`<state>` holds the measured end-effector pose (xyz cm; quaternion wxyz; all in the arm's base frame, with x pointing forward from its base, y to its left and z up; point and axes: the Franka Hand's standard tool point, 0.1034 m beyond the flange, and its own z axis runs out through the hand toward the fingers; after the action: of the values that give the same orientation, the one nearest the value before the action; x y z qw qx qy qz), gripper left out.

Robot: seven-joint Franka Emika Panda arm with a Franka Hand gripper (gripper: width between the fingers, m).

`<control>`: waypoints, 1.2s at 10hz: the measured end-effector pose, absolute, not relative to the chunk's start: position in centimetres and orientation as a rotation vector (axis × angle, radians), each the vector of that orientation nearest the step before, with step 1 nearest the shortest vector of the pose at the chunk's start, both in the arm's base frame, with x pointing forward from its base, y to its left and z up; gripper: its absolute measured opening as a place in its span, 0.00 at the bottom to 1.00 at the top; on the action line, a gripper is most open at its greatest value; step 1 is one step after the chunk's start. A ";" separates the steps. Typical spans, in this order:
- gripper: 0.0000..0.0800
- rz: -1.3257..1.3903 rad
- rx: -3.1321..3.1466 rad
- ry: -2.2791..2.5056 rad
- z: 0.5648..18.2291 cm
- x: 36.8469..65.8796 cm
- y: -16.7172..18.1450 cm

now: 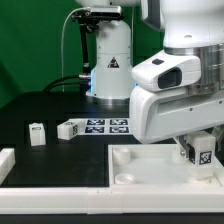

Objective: Assemble one leg

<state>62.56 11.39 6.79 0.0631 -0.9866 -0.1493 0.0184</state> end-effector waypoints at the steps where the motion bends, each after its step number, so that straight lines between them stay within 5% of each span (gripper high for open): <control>1: 0.36 0.056 -2.981 -0.449 6.8 62.6 11.4; 4: 0.36 0.057 -2.989 -0.383 6.8 62.6 11.4; 12: 0.37 0.112 -2.663 1.403 6.6 62.4 12.7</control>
Offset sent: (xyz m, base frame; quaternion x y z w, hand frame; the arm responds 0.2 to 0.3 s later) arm 0.0000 0.0000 0.0000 0.0000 0.0000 0.0000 1.0000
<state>62.42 12.72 6.60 0.0645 -0.8823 0.4648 0.0372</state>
